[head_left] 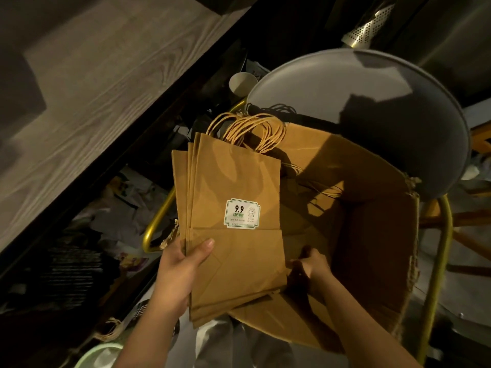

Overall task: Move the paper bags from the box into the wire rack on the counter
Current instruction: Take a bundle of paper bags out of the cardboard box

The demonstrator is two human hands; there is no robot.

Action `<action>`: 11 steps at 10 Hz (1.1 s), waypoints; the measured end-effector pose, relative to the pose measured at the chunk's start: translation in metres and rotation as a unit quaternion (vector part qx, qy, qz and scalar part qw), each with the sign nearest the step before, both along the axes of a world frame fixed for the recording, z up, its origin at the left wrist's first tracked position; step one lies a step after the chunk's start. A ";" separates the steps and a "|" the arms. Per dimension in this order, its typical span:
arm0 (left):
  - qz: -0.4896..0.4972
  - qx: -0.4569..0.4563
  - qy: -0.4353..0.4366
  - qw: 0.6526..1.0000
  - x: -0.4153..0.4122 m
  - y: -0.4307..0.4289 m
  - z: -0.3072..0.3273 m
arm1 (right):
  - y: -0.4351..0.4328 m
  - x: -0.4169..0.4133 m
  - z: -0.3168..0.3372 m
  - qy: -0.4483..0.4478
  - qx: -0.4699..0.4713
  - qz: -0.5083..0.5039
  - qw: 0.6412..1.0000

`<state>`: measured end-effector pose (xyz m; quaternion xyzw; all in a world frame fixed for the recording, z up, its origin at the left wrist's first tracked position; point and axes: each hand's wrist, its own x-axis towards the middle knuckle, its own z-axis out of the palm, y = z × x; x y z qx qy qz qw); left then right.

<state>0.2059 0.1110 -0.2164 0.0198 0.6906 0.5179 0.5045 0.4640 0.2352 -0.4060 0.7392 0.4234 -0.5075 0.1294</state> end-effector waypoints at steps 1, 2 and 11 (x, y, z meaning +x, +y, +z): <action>-0.002 -0.009 0.014 1.000 -0.001 -0.003 -0.002 | 0.000 -0.007 0.008 -0.014 0.015 0.003 1.000; -0.004 -0.012 0.018 1.000 -0.002 -0.004 -0.003 | 0.000 -0.028 0.041 -0.020 0.009 -0.050 0.999; 0.045 -0.047 -0.011 0.998 -0.002 0.003 -0.002 | 0.018 0.007 0.216 0.090 0.341 -0.096 0.931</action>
